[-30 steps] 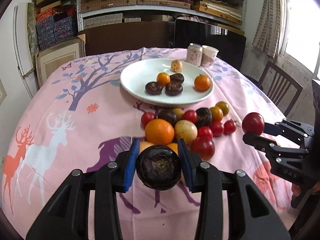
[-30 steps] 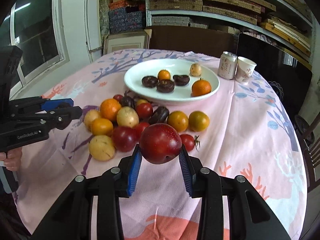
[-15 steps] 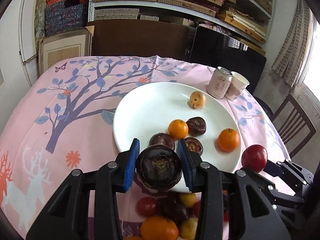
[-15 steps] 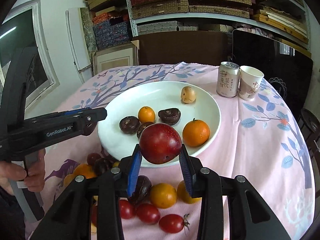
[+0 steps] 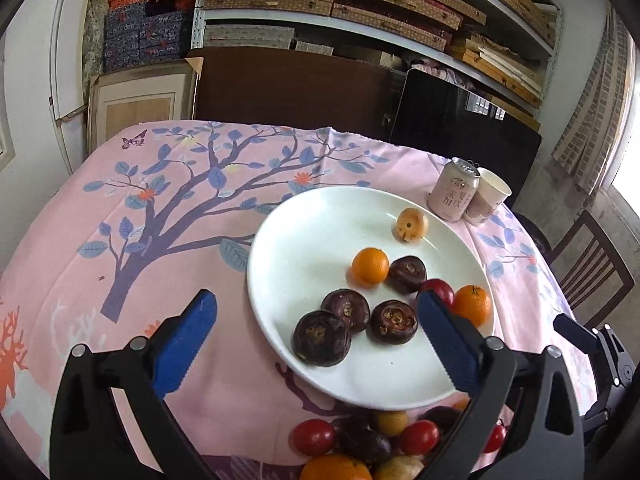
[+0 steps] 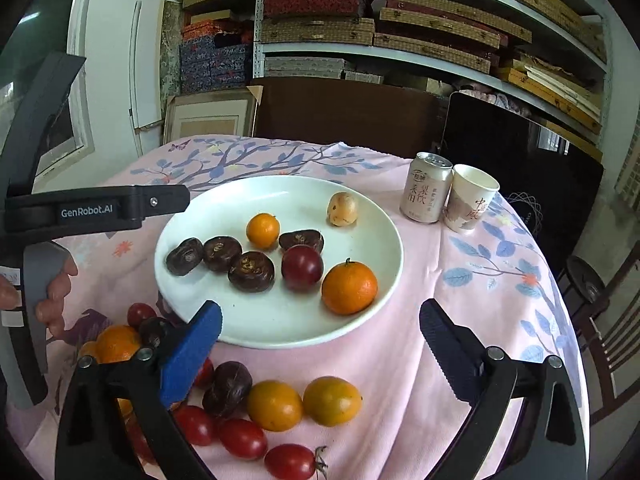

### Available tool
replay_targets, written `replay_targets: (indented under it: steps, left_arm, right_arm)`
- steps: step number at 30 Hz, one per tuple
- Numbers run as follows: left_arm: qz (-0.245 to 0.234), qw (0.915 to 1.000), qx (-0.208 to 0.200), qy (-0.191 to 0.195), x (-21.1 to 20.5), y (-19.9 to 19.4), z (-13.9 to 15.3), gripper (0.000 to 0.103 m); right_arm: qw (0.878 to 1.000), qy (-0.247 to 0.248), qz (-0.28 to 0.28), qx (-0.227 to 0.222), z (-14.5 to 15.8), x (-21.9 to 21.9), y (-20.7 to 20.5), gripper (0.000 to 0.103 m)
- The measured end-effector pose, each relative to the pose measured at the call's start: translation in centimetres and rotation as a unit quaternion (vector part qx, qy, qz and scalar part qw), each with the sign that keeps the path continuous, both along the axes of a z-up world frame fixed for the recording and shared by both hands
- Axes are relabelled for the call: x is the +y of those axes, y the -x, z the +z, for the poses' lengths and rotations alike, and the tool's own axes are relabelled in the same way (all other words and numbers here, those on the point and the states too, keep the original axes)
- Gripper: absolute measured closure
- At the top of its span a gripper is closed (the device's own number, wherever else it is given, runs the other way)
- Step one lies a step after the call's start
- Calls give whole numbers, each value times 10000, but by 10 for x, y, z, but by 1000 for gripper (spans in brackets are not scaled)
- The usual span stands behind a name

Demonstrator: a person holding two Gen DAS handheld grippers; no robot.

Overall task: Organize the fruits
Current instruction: 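Lower the dark fruit onto the plate with the left tool while the right tool places the red tomato there, then grasp a pale yellow fruit with the left tool while the right tool grasps a red tomato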

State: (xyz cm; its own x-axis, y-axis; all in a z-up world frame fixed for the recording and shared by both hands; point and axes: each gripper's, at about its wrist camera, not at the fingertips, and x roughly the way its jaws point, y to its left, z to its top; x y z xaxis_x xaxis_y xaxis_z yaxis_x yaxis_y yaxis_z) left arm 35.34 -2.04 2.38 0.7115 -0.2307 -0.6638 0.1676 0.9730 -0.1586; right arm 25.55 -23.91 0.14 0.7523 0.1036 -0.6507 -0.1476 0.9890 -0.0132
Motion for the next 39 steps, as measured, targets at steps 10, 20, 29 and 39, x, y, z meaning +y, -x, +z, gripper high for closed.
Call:
replay_targets:
  steps: [10, 20, 29, 39]
  left_arm:
    - [-200, 9980, 124, -585, 15, 82, -4, 5]
    - [-1349, 9836, 625, -1020, -15, 177, -52, 5]
    - [-1610, 9782, 871, -982, -28, 159, -81, 44]
    - [-1851, 9757, 538, -1040, -36, 176, -66, 62]
  right_arm:
    - [9988, 91, 156, 448, -16, -14, 52, 3]
    - [9941, 299, 175, 1024, -54, -13, 48, 3]
    - [9922, 65, 151, 1232, -64, -9, 40, 16]
    - [9953, 47, 331, 913, -45, -6, 65, 67]
